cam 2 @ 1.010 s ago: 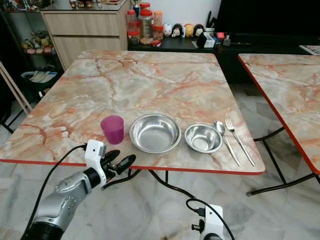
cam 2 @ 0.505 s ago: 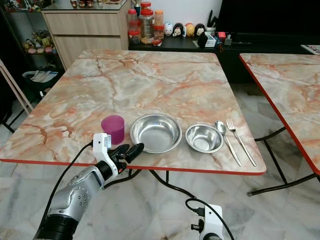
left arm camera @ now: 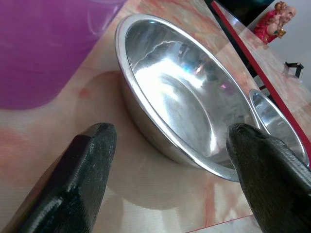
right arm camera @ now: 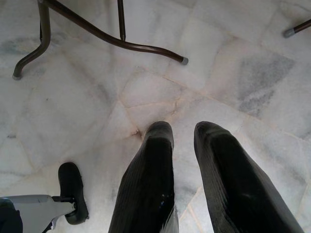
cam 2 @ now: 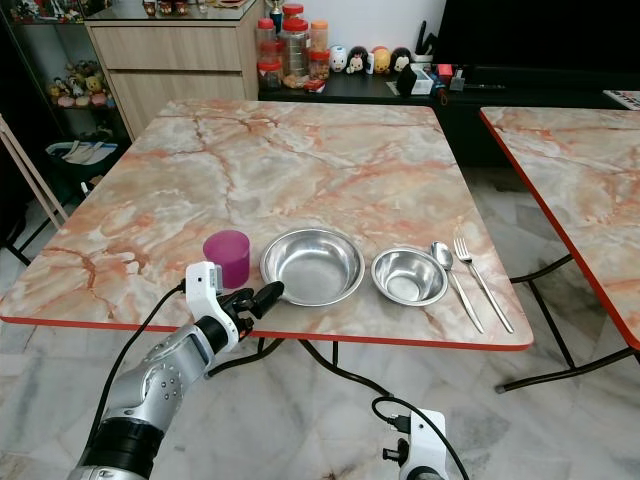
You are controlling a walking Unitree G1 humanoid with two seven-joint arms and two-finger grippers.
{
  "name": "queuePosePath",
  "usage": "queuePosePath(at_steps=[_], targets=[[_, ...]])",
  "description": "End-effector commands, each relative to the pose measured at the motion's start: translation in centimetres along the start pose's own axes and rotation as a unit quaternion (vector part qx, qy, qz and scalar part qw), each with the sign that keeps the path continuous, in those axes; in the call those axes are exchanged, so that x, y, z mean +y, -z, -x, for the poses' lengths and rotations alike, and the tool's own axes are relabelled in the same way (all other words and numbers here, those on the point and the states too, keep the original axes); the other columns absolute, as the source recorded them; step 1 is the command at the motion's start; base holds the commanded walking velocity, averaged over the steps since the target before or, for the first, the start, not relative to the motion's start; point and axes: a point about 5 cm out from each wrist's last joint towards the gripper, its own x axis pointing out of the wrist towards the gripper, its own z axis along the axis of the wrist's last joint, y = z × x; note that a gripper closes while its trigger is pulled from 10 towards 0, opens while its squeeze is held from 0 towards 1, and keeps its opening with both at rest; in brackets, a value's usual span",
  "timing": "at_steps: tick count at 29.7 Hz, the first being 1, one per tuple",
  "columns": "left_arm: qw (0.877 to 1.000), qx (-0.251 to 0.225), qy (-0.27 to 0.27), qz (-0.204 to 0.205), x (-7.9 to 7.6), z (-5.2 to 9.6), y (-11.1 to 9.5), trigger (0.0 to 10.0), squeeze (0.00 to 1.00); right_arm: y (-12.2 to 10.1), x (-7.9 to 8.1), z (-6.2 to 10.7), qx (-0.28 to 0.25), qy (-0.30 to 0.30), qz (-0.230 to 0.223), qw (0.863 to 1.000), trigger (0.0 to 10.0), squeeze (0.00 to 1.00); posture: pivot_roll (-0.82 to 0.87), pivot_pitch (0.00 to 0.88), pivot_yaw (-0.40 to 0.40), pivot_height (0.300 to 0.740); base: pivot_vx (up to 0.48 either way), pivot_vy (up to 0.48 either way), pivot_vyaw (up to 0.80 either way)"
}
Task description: Setting the table
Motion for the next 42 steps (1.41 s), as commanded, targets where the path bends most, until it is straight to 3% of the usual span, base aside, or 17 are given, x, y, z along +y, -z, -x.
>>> queuePosePath(at_steps=[1,23,42], targets=[[1.0,0.001,-0.001,-0.009,-0.5,-0.4,-0.5,10.0,0.0,0.0,0.0,0.0,0.001,0.003,-0.005,1.0,10.0,0.0,0.04,0.0,-0.006,0.74,0.0,0.0,0.0],[0.998,0.036,-0.015,-0.051,-2.8,-1.7,0.1,10.0,0.0,0.2,0.1,0.0,0.003,0.004,-0.008,1.0,10.0,0.0,0.03,0.0,0.003,0.74,0.0,0.0,0.0],[0.996,0.037,-0.066,-0.044,-4.1,-2.7,-0.3,10.0,0.0,0.3,0.2,0.1,0.003,0.003,-0.011,1.0,10.0,0.0,0.03,0.0,0.007,0.74,0.0,0.0,0.0]])
